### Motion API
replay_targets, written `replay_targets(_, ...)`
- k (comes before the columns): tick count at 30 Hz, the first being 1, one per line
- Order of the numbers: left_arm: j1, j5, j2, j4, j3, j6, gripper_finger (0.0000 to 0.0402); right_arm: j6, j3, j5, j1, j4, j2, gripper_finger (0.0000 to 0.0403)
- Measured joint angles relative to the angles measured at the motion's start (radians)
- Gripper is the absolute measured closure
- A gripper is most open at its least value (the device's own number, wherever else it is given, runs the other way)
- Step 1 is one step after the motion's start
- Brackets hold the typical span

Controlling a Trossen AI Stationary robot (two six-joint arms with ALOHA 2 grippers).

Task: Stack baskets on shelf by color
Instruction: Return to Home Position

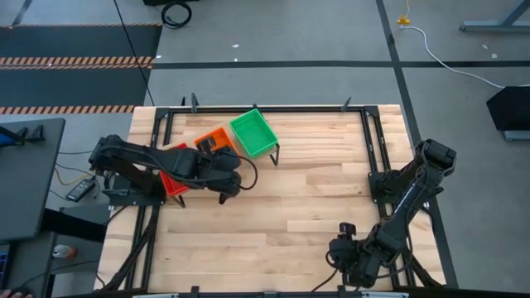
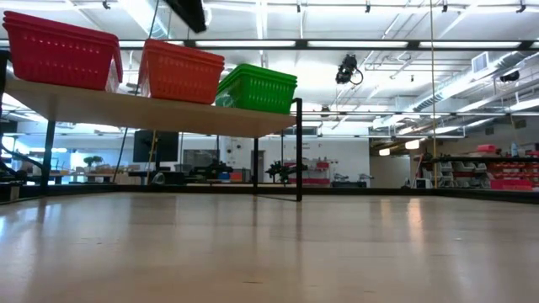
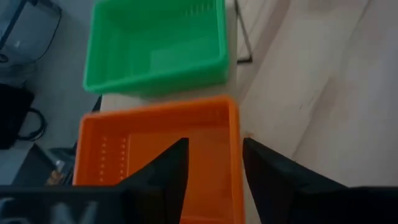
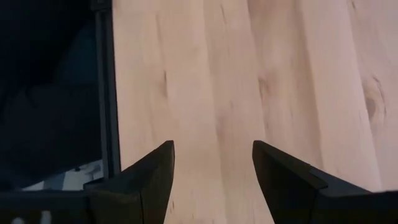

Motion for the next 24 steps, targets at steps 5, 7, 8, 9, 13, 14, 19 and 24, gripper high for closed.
replay_targets(5,-0.065,-0.046,-0.002,0.025,0.076,0.011,0.0253,-0.095,0.000,0.022,-0.024,-0.022,0.000,0.0180)
replay_targets(7,-0.123,-0.142,-0.002,0.075,0.065,0.054,0.0258,-0.161,0.000,0.106,-0.031,-0.038,0.000,0.0180)
replay_targets(8,-0.157,-0.206,-0.002,0.108,0.049,0.073,0.0260,-0.185,0.000,0.163,-0.035,-0.043,0.000,0.0180)
replay_targets(9,-0.191,-0.268,-0.002,0.147,0.029,0.089,0.0262,-0.202,0.000,0.217,-0.040,-0.045,0.000,0.0180)
replay_targets(13,-0.296,-0.383,-0.002,0.371,-0.077,0.191,0.0269,-0.227,0.000,0.307,-0.076,-0.060,0.000,0.0180)
replay_targets(14,-0.312,-0.378,-0.001,0.425,-0.104,0.220,0.0271,-0.227,0.000,0.307,-0.087,-0.070,0.000,0.0180)
replay_targets(19,-0.340,-0.288,0.000,0.657,-0.224,0.288,0.0283,-0.216,0.000,0.292,-0.127,-0.100,0.000,0.0182)
replay_targets(24,-0.353,-0.091,0.000,1.016,-0.392,0.350,0.0294,-0.169,0.000,0.262,-0.140,-0.047,0.000,0.0186)
